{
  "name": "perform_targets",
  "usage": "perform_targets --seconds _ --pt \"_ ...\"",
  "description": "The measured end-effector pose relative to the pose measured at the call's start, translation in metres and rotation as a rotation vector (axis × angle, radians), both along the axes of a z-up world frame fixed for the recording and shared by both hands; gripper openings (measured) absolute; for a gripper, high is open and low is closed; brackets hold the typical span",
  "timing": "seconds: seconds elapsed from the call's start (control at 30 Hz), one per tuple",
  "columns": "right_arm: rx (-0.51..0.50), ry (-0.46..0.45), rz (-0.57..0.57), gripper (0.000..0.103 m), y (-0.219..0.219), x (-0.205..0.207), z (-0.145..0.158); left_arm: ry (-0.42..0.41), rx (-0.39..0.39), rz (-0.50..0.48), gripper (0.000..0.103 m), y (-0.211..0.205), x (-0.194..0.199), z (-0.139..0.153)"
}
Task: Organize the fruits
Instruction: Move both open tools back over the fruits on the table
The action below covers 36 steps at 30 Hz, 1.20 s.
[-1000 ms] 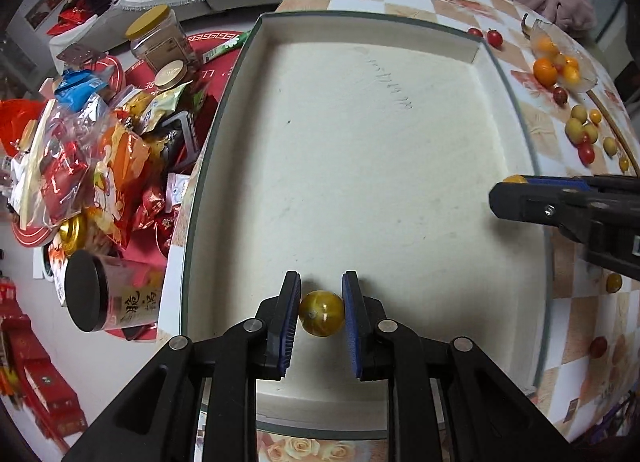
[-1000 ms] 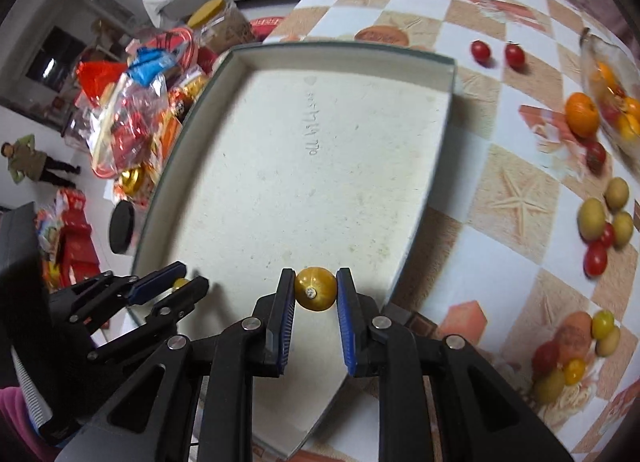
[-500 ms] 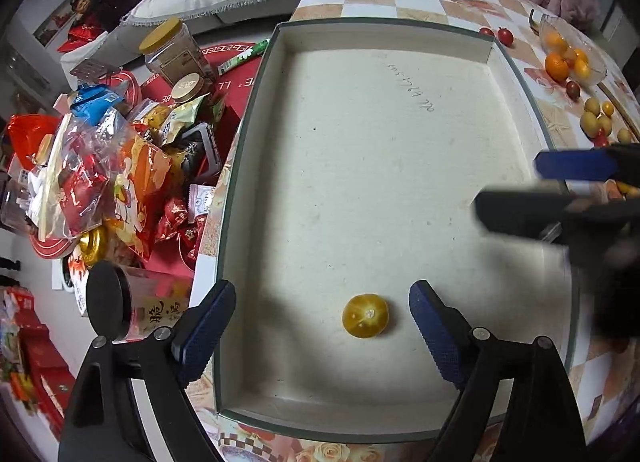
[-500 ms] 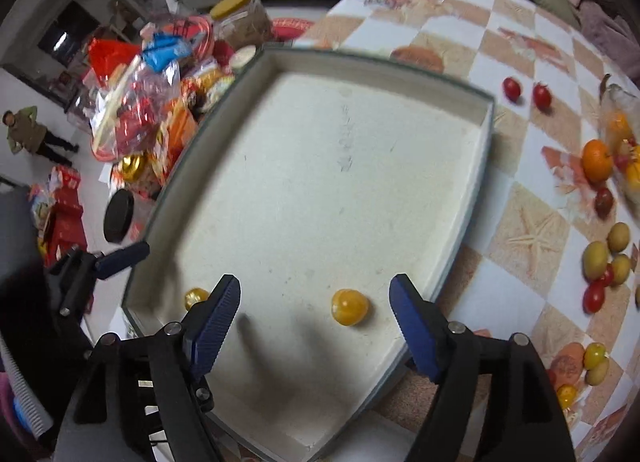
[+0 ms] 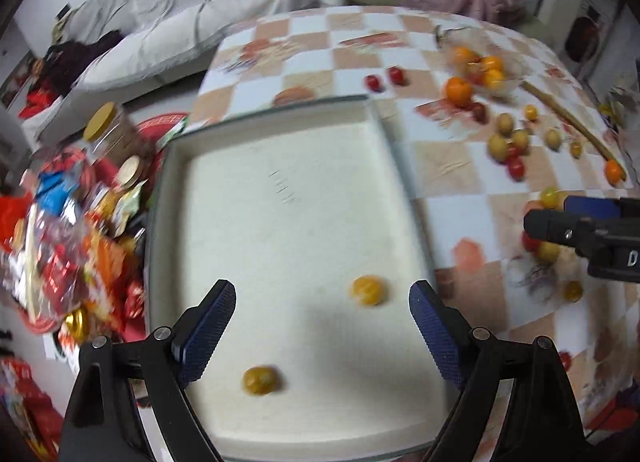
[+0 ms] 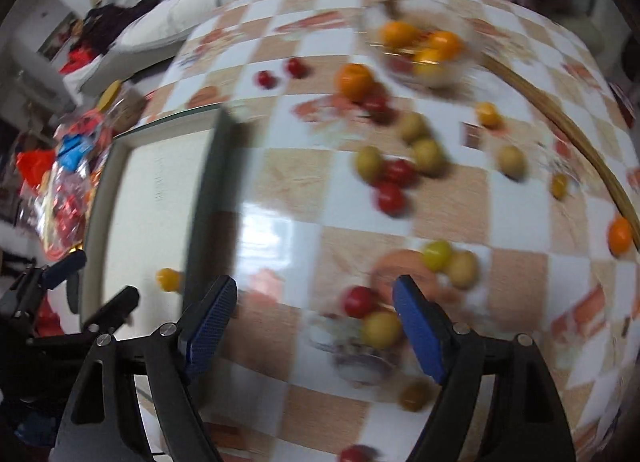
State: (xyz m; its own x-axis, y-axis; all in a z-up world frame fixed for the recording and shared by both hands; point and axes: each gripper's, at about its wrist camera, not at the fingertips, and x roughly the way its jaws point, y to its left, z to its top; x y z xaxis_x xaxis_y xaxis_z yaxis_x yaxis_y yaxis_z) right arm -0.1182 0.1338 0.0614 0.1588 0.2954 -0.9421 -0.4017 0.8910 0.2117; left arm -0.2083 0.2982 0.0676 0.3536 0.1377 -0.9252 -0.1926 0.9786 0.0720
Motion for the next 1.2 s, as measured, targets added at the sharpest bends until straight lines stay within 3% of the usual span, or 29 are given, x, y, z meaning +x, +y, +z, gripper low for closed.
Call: perform_targets --seconds 0.27,0.47,0.67,0.83,1.2 --pt "-0.035 0.004 -0.205 0.083 -0.083 0.034 -0.007 -0.078 -0.031 -0.107 0.089 -0.05 0.062 0.015" --pt "-0.039 0.005 -0.259 0.083 -0.111 0.057 -0.014 -0.063 0.0 -0.172 0.089 -0.079 0.102 -0.011" --pt "-0.022 0.016 -0.245 0.083 -0.111 0.075 -0.027 -0.056 -0.018 -0.206 0.089 -0.092 0.122 -0.031" --pt "-0.019 0.031 -0.226 0.063 -0.106 0.086 -0.039 -0.05 -0.029 -0.243 0.089 -0.102 0.134 -0.042" --pt "-0.019 -0.032 -0.175 0.063 -0.092 0.115 -0.04 -0.079 -0.077 -0.233 0.089 -0.118 0.159 -0.047"
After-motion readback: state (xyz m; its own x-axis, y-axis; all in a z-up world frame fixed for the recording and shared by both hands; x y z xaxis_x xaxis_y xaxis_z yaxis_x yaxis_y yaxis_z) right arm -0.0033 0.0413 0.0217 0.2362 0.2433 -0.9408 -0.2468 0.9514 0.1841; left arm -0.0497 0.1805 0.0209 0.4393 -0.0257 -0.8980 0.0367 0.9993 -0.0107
